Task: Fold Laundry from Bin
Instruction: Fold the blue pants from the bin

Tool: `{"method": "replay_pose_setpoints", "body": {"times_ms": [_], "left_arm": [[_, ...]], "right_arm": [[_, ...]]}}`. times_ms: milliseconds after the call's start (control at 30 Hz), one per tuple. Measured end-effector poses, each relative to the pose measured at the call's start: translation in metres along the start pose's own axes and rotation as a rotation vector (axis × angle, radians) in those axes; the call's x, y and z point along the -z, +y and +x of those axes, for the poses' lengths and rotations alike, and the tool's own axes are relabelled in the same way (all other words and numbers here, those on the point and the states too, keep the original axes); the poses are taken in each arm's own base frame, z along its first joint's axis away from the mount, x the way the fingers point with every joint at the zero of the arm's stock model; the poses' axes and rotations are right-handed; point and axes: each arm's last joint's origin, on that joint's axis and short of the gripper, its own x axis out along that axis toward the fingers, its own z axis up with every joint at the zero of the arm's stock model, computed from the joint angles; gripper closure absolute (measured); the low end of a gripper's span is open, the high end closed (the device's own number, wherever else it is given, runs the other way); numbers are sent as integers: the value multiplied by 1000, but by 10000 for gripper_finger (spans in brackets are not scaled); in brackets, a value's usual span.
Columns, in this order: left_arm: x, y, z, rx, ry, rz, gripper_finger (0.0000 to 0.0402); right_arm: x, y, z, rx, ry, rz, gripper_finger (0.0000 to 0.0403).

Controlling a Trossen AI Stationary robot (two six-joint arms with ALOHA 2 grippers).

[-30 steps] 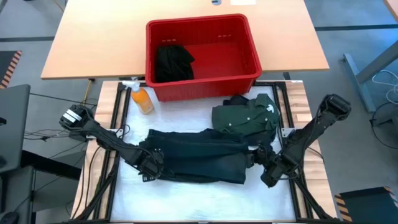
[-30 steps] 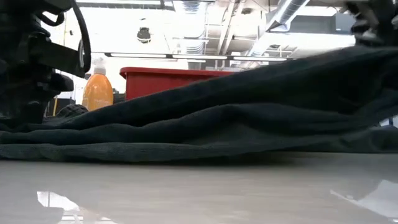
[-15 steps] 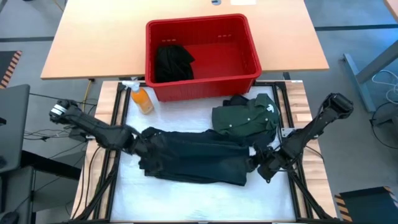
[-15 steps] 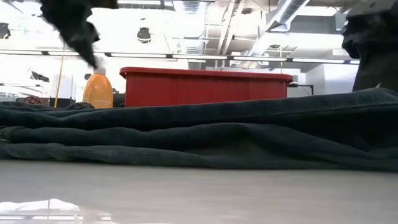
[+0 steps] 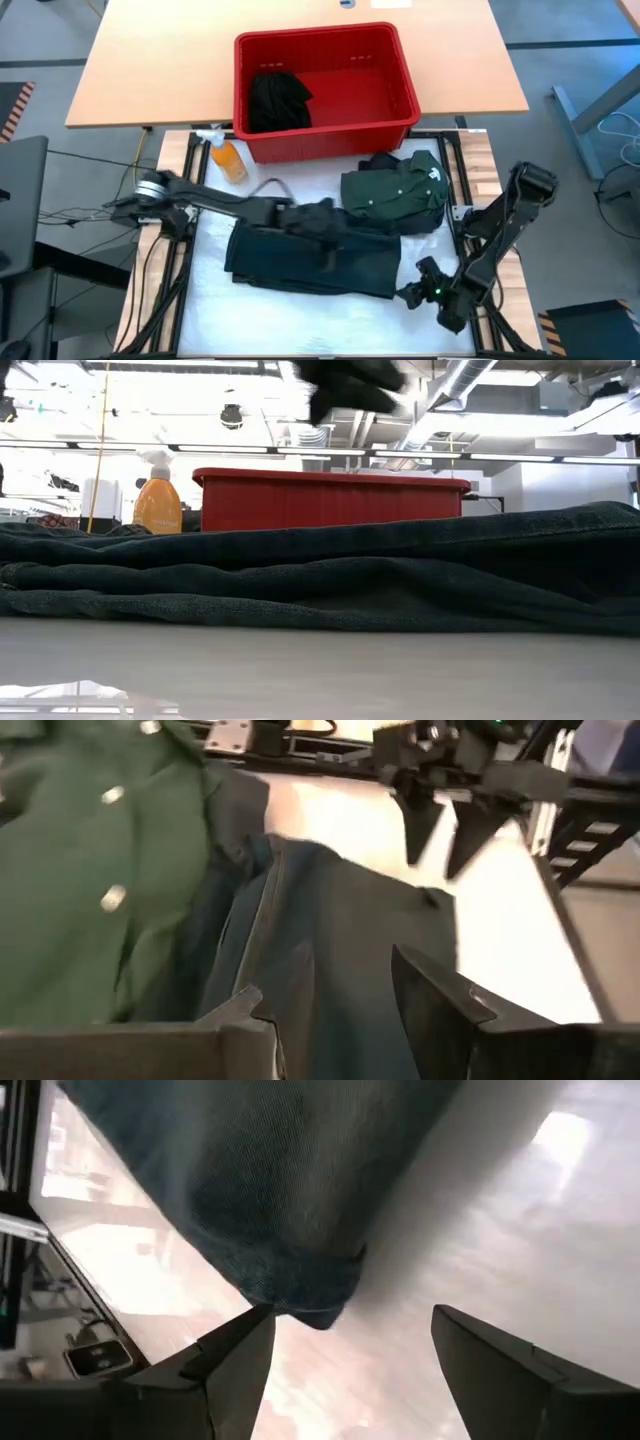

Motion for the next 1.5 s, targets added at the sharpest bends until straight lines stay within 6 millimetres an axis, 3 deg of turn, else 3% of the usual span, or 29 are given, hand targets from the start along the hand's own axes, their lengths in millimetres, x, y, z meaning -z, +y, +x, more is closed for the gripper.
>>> {"method": "replay_pose_setpoints", "body": {"times_ms": [167, 333, 567, 767, 1067, 1233, 1367, 1500], "left_arm": [[-14, 10, 61, 13, 49, 79, 276], [-24, 16, 107, 47, 49, 122, 276], [-5, 26, 159, 96, 177, 88, 276], [-3, 32, 164, 86, 213, 80, 276], [0, 41, 163, 60, 254, 55, 276], [0, 41, 163, 54, 250, 56, 276], [-9, 34, 163, 74, 173, 63, 276], [-20, 21, 163, 104, 67, 96, 276]], "right_arm": [[19, 4, 17, -101, -2, 56, 113], [27, 1, 29, -104, -12, 43, 125], [33, 3, 24, -125, -11, 19, 204], [29, 4, 6, -167, -43, -8, 252], [9, 6, 13, -101, -120, 33, 271], [1, 6, 7, -77, -141, -4, 322], [-5, 4, 2, -45, -162, -37, 384], [-8, 6, 4, -45, -166, -20, 382]]}}
